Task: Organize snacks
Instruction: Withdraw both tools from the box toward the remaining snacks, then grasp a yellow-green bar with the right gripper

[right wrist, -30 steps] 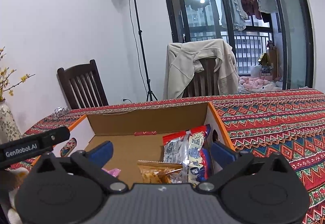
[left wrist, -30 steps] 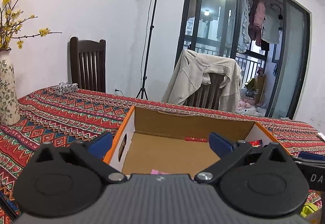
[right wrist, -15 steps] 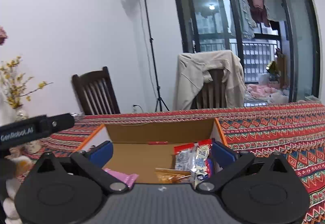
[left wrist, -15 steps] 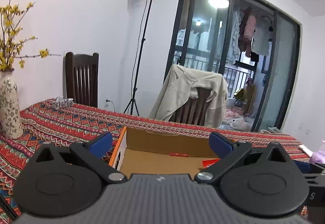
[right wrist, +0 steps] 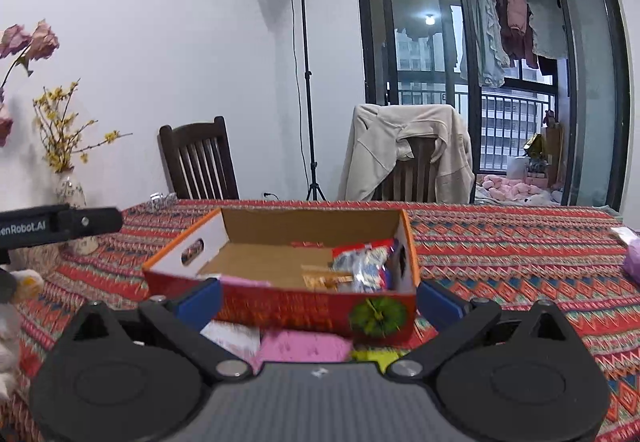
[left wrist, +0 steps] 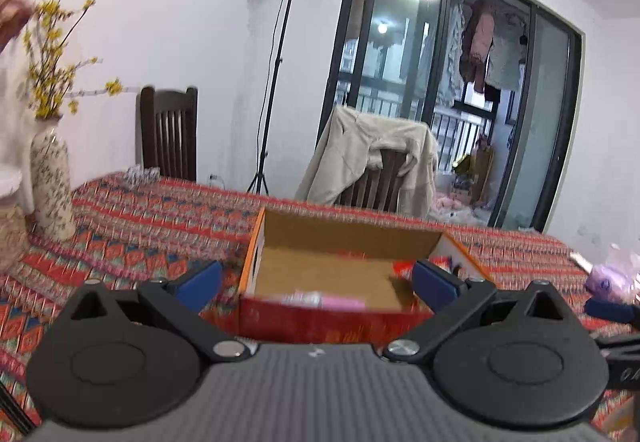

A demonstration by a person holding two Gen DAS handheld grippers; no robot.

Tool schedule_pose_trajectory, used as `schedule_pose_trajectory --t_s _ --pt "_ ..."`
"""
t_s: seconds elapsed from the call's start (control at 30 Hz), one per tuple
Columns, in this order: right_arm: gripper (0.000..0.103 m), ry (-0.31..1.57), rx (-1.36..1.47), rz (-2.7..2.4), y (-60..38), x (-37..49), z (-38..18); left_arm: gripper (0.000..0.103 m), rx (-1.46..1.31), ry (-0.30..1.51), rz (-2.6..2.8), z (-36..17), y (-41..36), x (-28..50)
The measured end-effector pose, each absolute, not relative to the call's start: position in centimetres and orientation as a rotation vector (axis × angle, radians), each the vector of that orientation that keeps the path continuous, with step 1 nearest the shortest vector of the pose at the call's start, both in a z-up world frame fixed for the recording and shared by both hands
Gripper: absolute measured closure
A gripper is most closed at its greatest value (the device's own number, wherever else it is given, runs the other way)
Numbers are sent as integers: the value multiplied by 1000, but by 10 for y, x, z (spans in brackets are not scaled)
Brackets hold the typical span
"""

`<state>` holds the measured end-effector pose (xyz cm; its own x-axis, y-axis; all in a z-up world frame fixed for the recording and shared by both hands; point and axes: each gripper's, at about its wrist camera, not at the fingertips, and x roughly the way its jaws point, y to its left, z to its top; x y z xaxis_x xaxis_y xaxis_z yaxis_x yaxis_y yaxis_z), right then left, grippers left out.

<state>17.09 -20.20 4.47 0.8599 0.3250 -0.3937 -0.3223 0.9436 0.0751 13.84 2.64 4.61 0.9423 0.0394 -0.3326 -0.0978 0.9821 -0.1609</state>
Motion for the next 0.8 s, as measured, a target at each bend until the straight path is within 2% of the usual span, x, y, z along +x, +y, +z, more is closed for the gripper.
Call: schedule_pose_trajectory --t_s 0.53,0.8 --pt "0 479 79 310 -254 121 -1 0 -152 456 77 -36 37 102" --pt "0 510 76 310 -267 112 -18 0 -118 445 42 -49 29 103"
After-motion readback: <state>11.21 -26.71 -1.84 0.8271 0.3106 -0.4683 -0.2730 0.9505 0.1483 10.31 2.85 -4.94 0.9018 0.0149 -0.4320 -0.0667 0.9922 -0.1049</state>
